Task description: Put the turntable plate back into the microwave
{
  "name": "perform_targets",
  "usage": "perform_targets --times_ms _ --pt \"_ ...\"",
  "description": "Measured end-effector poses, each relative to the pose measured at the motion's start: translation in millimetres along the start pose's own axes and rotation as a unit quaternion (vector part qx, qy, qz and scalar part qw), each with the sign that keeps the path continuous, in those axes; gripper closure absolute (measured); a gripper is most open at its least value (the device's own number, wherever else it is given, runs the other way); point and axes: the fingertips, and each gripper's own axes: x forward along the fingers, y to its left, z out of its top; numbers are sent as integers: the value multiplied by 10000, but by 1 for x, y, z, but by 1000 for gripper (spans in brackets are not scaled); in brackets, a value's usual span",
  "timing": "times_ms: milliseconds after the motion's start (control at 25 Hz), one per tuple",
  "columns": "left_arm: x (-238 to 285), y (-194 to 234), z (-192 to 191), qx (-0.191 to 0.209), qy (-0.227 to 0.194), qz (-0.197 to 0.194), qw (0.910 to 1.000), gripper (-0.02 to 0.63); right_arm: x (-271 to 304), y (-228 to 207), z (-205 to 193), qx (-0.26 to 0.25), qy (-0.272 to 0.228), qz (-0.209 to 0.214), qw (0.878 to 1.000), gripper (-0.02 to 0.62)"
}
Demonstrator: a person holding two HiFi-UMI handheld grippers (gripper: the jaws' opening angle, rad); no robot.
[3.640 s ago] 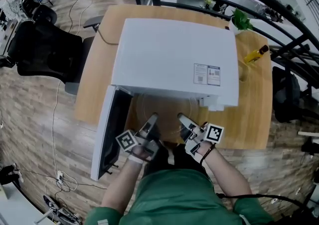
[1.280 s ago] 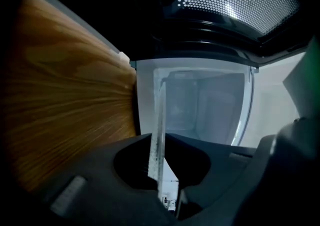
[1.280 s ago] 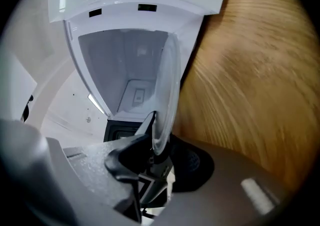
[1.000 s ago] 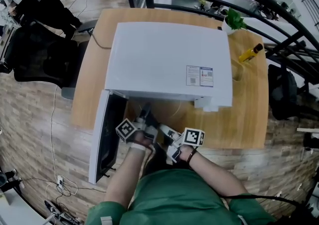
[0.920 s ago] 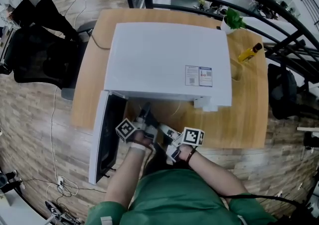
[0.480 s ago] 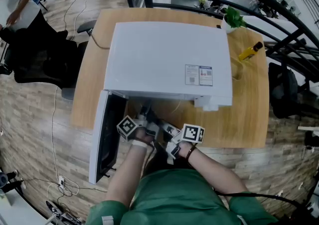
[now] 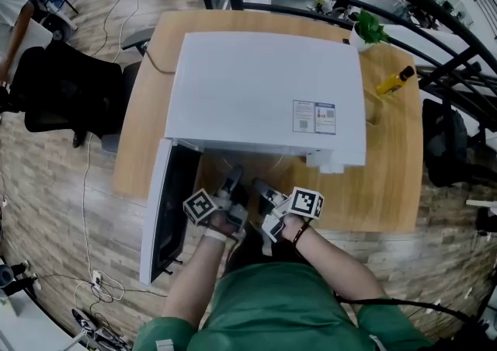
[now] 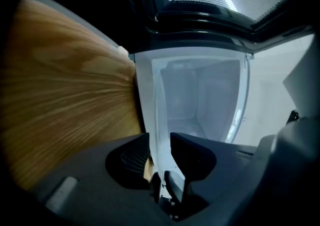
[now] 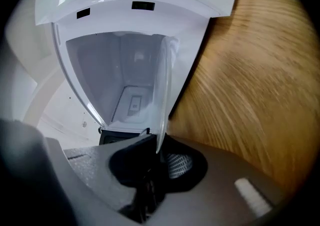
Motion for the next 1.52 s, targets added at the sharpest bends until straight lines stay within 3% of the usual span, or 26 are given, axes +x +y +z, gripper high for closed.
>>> perform_targets --times_ms 80,200,400,600,1080,1520 --pt "-5 -10 -9 -115 49 -157 9998 466 1 -1 3 13 -23 1 10000 546" --pt "-16 0 -13 158 105 96 9998 462 2 0 7 13 -57 -3 10000 546" --pt "-15 11 -8 326 29 476 9983 565 7 0 14 -76 -90 -68 9999 545" --pt "-4 10 -4 272 -12 496 9984 568 7 3 14 -601 47 -209 9980 505" --pt "23 9 3 294 1 475 9984 566 -2 13 22 -1521 72 -491 9871 512" --pt "40 7 9 218 -57 595 9980 567 -24 -2 8 -1196 55 -578 9911 515"
